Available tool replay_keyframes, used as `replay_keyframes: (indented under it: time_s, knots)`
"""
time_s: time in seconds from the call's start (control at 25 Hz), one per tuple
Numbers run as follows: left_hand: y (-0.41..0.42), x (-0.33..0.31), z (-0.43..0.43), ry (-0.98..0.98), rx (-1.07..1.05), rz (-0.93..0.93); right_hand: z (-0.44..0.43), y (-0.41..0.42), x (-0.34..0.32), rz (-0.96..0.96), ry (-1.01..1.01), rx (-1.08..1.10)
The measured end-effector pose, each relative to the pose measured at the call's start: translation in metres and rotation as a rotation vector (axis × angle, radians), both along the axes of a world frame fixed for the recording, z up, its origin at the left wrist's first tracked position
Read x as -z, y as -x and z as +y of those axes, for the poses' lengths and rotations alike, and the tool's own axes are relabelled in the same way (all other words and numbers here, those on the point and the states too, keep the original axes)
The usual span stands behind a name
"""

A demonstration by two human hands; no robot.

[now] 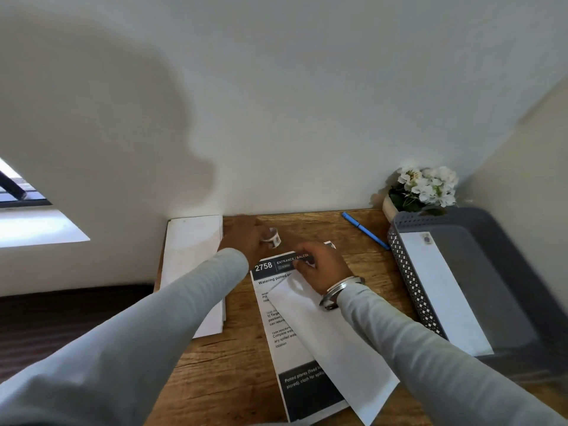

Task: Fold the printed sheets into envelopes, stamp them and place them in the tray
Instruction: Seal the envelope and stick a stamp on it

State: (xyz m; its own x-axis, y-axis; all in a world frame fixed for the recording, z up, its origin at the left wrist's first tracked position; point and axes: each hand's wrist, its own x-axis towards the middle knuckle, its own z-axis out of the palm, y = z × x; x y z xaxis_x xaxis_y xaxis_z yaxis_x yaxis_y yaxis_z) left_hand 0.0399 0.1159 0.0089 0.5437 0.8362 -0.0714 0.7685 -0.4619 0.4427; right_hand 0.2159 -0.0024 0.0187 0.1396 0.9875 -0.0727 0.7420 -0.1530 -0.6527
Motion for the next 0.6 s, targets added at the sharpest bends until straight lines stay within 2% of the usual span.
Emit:
replay_keyframes:
  time_s: [0.12, 0.28, 0.4, 0.6]
  knots:
    - [0.004, -0.004, -0.016, 0.139, -0.009, -0.142, 0.002, 0.008, -0.007, 0.112, -0.021, 0.096]
    - [0.007, -0.007, -0.035, 0.224, -0.031, -0.402, 0.002, 0.019, -0.012, 0.198, -0.07, 0.104]
    - [0.011, -0.009, -0.048, 0.251, -0.09, -0.477, -0.003, 0.024, -0.017, 0.195, -0.097, 0.12]
    - [0.02, -0.015, -0.06, 0.336, -0.022, -0.542, -0.008, 0.023, -0.018, 0.209, -0.11, 0.161]
